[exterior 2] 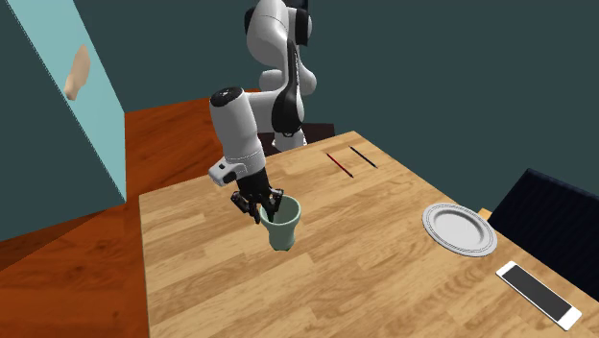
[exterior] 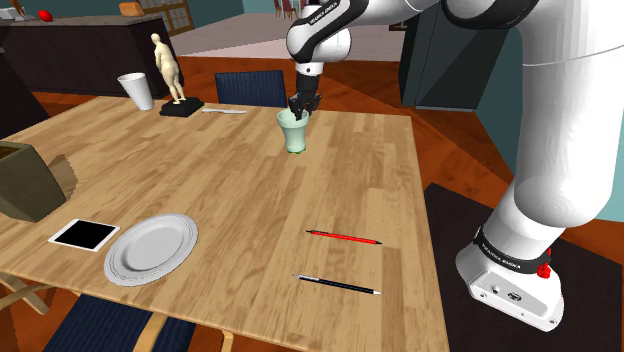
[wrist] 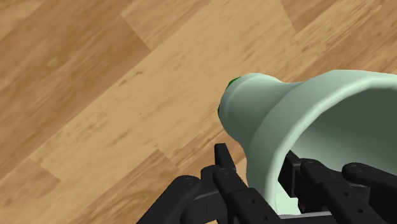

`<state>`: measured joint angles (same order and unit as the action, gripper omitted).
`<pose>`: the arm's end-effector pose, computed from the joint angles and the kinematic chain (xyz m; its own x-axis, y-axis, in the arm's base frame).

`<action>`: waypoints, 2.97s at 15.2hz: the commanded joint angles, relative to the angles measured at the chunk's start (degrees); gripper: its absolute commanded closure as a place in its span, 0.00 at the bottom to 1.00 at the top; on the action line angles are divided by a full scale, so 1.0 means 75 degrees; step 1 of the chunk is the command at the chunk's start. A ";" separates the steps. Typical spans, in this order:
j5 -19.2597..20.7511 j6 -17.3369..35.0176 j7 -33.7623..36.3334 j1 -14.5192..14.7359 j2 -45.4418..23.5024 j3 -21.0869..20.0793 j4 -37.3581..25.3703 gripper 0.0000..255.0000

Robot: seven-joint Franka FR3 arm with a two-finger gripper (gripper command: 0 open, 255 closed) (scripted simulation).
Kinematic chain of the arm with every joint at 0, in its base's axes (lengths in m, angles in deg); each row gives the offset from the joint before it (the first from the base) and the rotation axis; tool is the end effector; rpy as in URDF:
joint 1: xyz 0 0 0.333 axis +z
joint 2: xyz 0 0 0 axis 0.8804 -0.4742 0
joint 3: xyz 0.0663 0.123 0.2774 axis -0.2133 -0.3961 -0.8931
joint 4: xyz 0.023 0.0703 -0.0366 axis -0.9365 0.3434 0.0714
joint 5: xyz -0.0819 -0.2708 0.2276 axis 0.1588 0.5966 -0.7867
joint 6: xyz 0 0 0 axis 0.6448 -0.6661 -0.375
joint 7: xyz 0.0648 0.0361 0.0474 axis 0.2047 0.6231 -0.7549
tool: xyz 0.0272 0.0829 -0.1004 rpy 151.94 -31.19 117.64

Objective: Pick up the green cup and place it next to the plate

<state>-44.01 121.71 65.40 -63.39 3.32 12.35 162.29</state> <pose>0.6409 -0.0386 0.3466 0.9930 -0.0862 0.0805 -0.0720 -0.9836 -0.1651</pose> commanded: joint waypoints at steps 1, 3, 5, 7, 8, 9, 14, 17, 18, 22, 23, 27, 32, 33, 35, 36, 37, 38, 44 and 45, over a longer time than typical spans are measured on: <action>0.0000 0.0000 0.0000 0.0000 0.0000 0.0000 0.0000 1.00; 0.0000 -0.0001 -0.0001 -0.0001 0.0000 0.0000 0.0000 1.00; 0.0000 -0.0003 0.0000 0.0000 -0.0002 0.0000 -0.0004 1.00; 0.0000 -0.0002 -0.0001 -0.0001 0.0001 0.0000 -0.0001 1.00; 0.0000 0.0001 -0.0001 0.0000 0.0000 0.0000 0.0001 1.00; 0.0013 -0.0082 0.0019 0.0001 0.0043 0.0005 -0.0041 1.00; 0.0076 -0.0507 0.0113 0.0005 0.0235 0.0028 -0.0281 1.00; 0.0111 -0.0768 0.0168 0.0006 0.0334 0.0039 -0.0447 1.00; 0.0122 -0.0856 0.0186 0.0005 0.0365 0.0043 -0.0506 1.00; 0.0163 -0.1215 0.0257 0.0003 0.0471 0.0055 -0.0764 1.00; 0.0173 -0.1306 0.0274 0.0002 0.0494 0.0058 -0.0834 1.00; 0.0207 -0.1677 0.0343 -0.0003 0.0570 0.0068 -0.1134 1.00; 0.0244 -0.2156 0.0427 -0.0012 0.0628 0.0078 -0.1562 1.00; 0.0250 -0.2254 0.0444 -0.0015 0.0634 0.0080 -0.1655 1.00; 0.0261 -0.2453 0.0477 -0.0020 0.0641 0.0083 -0.1849 1.00; 0.0266 -0.2553 0.0493 -0.0023 0.0641 0.0084 -0.1950 1.00; 0.0271 -0.2655 0.0510 -0.0026 0.0640 0.0085 -0.2054 1.00; 0.0276 -0.2757 0.0526 -0.0029 0.0636 0.0086 -0.2161 1.00; 0.0294 -0.3395 0.0625 -0.0053 0.0569 0.0092 -0.2874 1.00; 0.0296 -0.3506 0.0642 -0.0058 0.0549 0.0092 -0.3005 1.00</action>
<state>-41.79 96.10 70.15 -63.77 7.51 13.02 140.53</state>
